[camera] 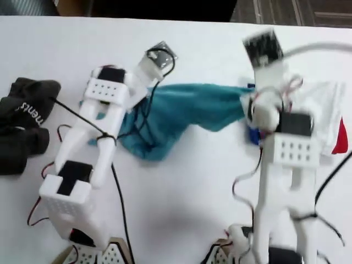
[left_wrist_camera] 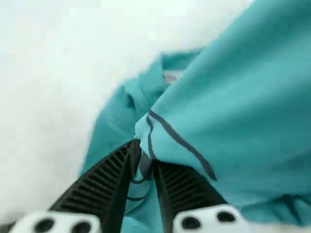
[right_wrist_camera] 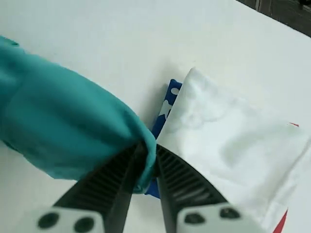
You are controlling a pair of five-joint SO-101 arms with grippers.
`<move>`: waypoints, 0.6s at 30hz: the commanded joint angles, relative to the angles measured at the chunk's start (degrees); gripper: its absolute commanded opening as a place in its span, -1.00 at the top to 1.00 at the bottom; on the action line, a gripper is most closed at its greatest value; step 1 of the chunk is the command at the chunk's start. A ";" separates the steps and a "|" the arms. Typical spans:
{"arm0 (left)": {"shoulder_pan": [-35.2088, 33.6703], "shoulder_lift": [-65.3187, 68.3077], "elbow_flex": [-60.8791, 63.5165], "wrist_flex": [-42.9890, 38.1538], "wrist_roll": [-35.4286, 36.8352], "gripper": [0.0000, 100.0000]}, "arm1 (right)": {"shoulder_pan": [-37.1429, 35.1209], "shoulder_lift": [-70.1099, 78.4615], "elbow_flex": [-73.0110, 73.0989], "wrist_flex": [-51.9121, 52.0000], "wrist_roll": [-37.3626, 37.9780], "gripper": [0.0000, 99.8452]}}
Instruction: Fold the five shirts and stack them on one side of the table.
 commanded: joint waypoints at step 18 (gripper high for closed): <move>2.90 -1.49 -12.35 20.40 4.13 0.58 | 4.88 -12.70 16.09 -7.43 0.88 0.96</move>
